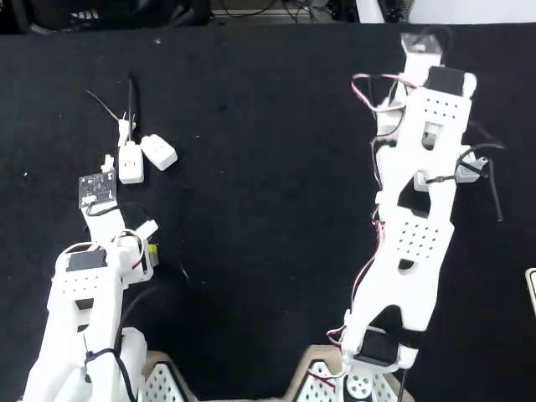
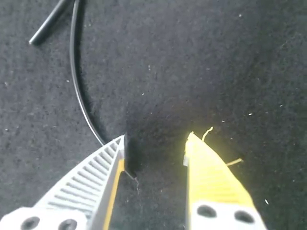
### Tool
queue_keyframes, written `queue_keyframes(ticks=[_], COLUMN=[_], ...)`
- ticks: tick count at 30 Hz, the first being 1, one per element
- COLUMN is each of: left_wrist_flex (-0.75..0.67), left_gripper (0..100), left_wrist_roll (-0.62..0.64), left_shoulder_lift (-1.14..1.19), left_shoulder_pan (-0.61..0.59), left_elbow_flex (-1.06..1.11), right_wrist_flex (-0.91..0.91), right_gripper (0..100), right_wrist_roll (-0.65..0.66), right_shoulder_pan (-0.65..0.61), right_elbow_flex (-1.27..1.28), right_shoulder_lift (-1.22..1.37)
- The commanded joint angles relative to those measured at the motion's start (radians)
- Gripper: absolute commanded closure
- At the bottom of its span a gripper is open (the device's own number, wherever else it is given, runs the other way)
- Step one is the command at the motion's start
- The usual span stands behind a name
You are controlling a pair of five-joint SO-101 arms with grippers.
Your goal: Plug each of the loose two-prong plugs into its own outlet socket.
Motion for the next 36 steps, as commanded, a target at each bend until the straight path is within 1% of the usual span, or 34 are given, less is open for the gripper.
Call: queue_keyframes(ticks=[1,4,6,9,12,15,23,25,30,32,34,36], left_wrist_flex=[-0.006,-0.006,-0.006,-0.008,-0.008,-0.009,-0.015,-0.015,-0.015,-0.015,-0.015,-0.008], left_gripper=[80,80,80,80,80,80,80,80,80,80,80,80], left_wrist_roll=[0.008,0.008,0.008,0.008,0.008,0.008,0.008,0.008,0.008,0.008,0.008,-0.031], left_shoulder_lift=[-0.015,-0.015,-0.015,-0.015,-0.015,-0.014,-0.005,-0.005,-0.005,-0.005,-0.006,-0.014], left_shoulder_pan=[0.002,0.004,0.005,0.004,0.004,0.005,0.008,0.007,0.008,0.004,0.002,-0.001], left_elbow_flex=[-0.048,-0.048,-0.048,-0.048,-0.048,-0.048,-0.048,-0.048,-0.048,-0.048,-0.048,-0.051], right_wrist_flex=[0.032,0.034,0.034,0.034,0.026,-0.043,-0.442,-0.575,-0.988,-1.105,-1.183,-1.258], right_gripper=[77.9,77.9,77.9,77.9,77.6,77.6,77.9,77.9,77.9,77.9,77.9,77.9], right_wrist_roll=[-0.009,-0.009,-0.009,-0.009,-0.009,-0.009,-0.009,-0.009,-0.009,-0.009,-0.009,-0.021], right_shoulder_pan=[-0.040,-0.060,-0.083,-0.140,-0.209,-0.264,-0.417,-0.463,-0.600,-0.641,-0.667,-0.687], right_elbow_flex=[-0.004,0.019,0.085,0.268,0.503,0.773,1.489,1.667,2.118,2.241,2.321,2.393], right_shoulder_lift=[-0.236,-0.389,-0.487,-0.651,-0.819,-0.967,-1.365,-1.445,-1.575,-1.612,-1.638,-1.659])
